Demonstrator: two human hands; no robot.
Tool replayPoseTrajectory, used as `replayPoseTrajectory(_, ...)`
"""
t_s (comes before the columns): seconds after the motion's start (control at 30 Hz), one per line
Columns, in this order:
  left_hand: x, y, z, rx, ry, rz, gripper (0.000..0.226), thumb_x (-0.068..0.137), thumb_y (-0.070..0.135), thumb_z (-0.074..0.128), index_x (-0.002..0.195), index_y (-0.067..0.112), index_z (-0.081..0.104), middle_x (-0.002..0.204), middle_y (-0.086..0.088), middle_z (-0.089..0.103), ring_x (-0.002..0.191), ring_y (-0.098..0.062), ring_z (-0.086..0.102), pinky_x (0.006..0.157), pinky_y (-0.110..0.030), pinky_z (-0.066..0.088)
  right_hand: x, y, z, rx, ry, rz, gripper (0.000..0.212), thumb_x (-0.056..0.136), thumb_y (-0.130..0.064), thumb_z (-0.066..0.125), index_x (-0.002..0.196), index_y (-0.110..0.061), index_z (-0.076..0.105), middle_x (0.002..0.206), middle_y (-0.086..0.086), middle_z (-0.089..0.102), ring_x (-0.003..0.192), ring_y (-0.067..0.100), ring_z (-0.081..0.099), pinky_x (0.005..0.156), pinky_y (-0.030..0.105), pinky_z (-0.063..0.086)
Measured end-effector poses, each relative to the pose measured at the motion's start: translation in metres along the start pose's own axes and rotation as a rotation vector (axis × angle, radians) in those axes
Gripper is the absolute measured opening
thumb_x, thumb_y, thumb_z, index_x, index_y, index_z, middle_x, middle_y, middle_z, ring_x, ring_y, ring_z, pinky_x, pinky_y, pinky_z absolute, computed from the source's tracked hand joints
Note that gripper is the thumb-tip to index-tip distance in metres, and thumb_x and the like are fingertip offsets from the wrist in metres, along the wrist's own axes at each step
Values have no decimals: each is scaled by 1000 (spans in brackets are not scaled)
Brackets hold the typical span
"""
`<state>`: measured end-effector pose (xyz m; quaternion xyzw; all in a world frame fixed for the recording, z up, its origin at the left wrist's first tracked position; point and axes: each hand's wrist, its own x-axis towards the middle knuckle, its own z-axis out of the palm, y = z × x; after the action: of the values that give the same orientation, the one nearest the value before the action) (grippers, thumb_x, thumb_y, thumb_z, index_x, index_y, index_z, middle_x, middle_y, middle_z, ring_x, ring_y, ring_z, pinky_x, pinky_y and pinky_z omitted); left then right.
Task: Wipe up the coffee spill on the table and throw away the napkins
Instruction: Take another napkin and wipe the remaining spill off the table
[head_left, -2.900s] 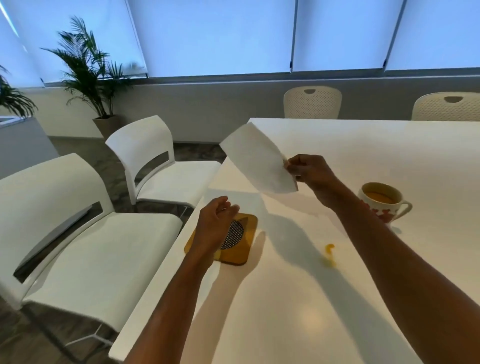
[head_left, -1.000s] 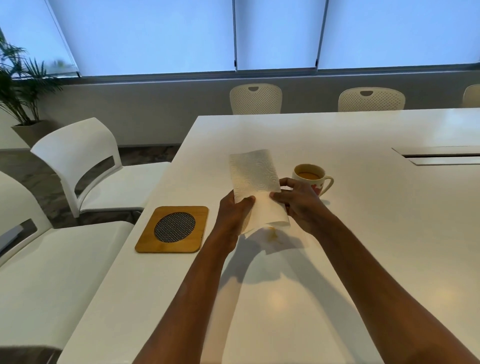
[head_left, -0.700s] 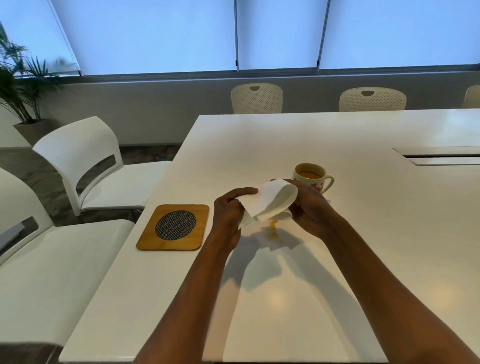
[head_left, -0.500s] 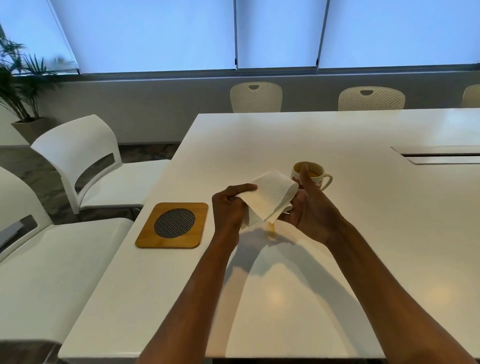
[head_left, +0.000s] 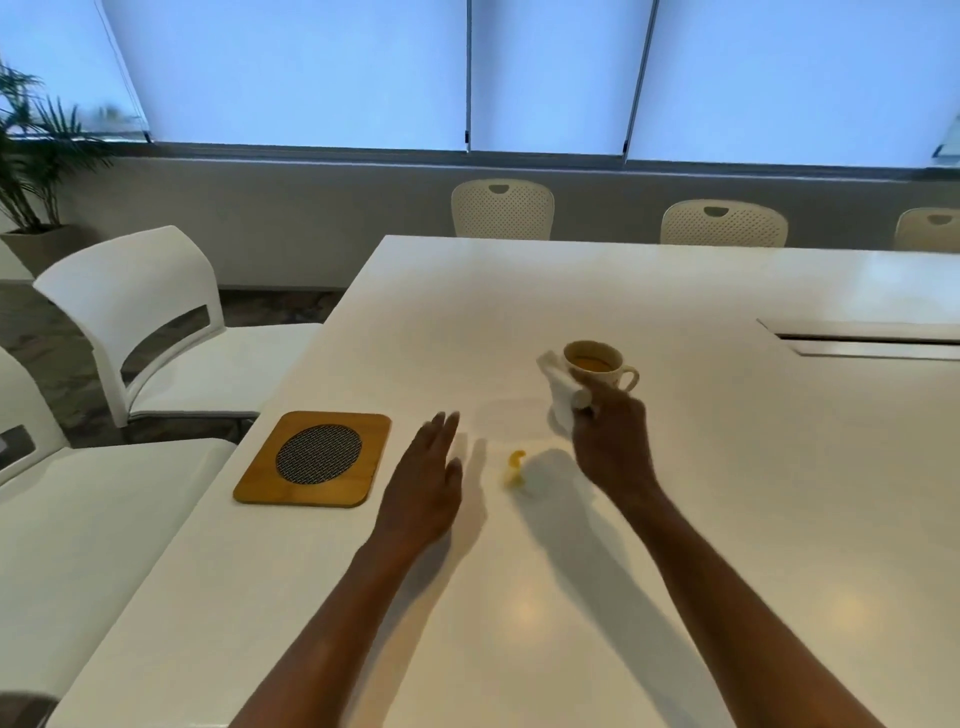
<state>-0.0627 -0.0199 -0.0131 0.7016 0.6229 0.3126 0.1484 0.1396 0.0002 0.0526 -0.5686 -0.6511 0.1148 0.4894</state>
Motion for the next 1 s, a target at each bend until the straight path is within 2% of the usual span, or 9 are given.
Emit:
replayPoseTrajectory(0.13,-7,-14,14,338,-146,-22,54,104,37,21,153,19,12,163,1,2,150,-13,-1,120,-31,1,-11,22,29,-251,-372,-181,43,90,7,50,129,-9,59,131,15,61,119,32,58,99,44,48)
replayPoseTrajectory(0.23,-7,-19,16,390,-173,-19,56,103,43,16,154,20,7,163,2,1,149,-12,-3,120,-32,-1,-21,32,47,-373,-576,-126,45,96,-14,50,140,-15,47,154,10,37,138,30,42,106,45,42)
replayPoseTrajectory(0.37,-6,-26,18,380,-160,11,56,103,42,15,153,22,6,162,4,1,149,-10,-2,120,-31,0,-15,42,51,-560,-864,-142,62,97,-45,43,151,-21,25,163,6,13,150,27,15,117,44,23)
replayPoseTrajectory(0.43,-6,-28,19,363,-140,20,54,103,39,14,153,22,7,162,4,2,149,-10,-2,120,-30,-1,-3,43,48,-535,-958,-92,65,96,-57,38,150,-22,28,162,3,19,147,27,23,116,45,26)
replayPoseTrajectory(0.53,-6,-29,21,360,-99,35,52,103,36,15,153,22,9,162,4,5,149,-9,1,119,-29,-1,5,40,54,-377,-811,-20,48,98,-54,34,120,-16,54,124,4,57,103,17,53,87,35,47)
replayPoseTrajectory(0.6,-5,-31,23,354,-86,38,52,103,36,15,153,22,10,162,4,6,149,-9,1,119,-28,-1,-1,40,63,-351,-698,21,42,100,-49,36,118,-14,52,122,6,57,105,19,54,88,34,47)
replayPoseTrajectory(0.7,-5,-33,25,343,-74,41,52,103,35,15,153,22,11,162,4,7,149,-8,2,119,-28,-1,-19,44,78,-430,-713,3,57,103,-41,31,150,-10,22,161,11,20,149,26,17,120,39,15)
replayPoseTrajectory(0.8,-4,-35,25,322,-65,50,51,104,33,16,153,22,13,162,4,8,149,-8,3,120,-29,1,-34,38,84,-469,-745,-109,57,105,-38,22,154,-13,7,164,8,0,151,19,-6,118,32,-5)
replayPoseTrajectory(1.0,-4,-36,20,315,-72,83,51,103,29,20,153,20,13,162,2,9,149,-9,3,119,-28,1,-83,31,51,-465,-818,-272,53,103,-45,13,151,-30,-6,159,-11,-16,146,3,-20,117,25,-9)
